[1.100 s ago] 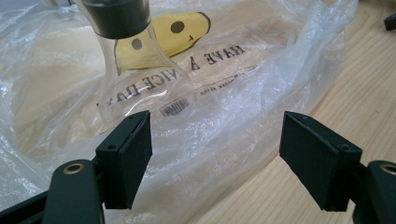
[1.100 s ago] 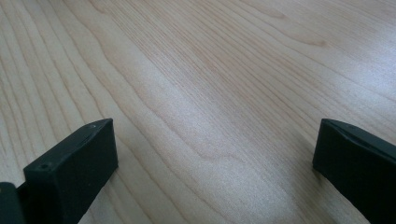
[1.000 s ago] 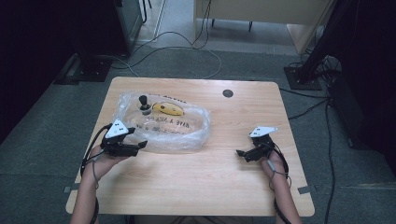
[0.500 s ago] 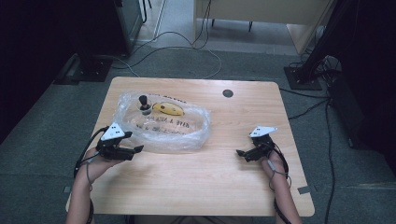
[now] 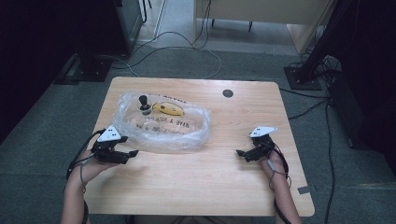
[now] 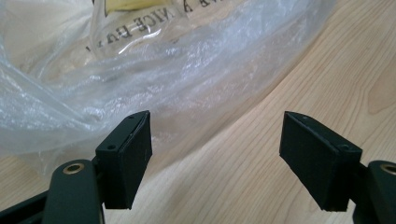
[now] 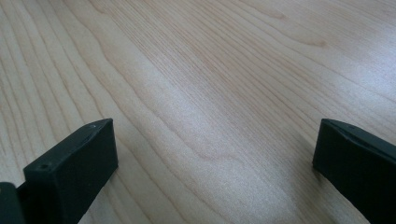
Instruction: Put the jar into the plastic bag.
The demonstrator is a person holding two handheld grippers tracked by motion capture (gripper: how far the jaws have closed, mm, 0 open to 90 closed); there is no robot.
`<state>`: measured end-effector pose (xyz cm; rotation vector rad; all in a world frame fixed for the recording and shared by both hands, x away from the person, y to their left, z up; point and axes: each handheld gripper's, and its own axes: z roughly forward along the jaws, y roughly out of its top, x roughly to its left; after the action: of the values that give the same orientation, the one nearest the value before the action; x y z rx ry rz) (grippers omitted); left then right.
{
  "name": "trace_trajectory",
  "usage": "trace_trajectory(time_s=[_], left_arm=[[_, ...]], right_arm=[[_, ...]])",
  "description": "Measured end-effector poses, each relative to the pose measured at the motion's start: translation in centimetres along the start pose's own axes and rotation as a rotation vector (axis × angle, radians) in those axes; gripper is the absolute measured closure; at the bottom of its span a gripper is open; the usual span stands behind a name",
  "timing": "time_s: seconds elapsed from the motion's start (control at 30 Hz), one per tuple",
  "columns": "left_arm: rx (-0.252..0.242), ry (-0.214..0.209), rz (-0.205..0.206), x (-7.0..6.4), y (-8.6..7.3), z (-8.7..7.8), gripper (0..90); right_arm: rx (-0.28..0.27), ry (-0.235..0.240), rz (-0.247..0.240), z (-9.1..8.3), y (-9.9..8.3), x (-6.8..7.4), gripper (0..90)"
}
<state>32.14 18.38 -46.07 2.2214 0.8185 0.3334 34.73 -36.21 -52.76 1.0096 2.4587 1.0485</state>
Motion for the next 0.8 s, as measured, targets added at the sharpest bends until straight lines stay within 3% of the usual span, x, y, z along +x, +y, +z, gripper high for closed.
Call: trace_trajectory(time_s=[0.33,0.8], left_arm=[[0.073,-0.004,-0.002,0.4,-0.9,0.7,25.5],[0.118,-0.010,-0.019,1.0,-2.1,1.4,21.6]], right_arm=[[0.000,0.000,0.000,0.0,0.0,0.0,0.0],[0.000,0.000,0.000,0.0,0.0,0.0,0.0]])
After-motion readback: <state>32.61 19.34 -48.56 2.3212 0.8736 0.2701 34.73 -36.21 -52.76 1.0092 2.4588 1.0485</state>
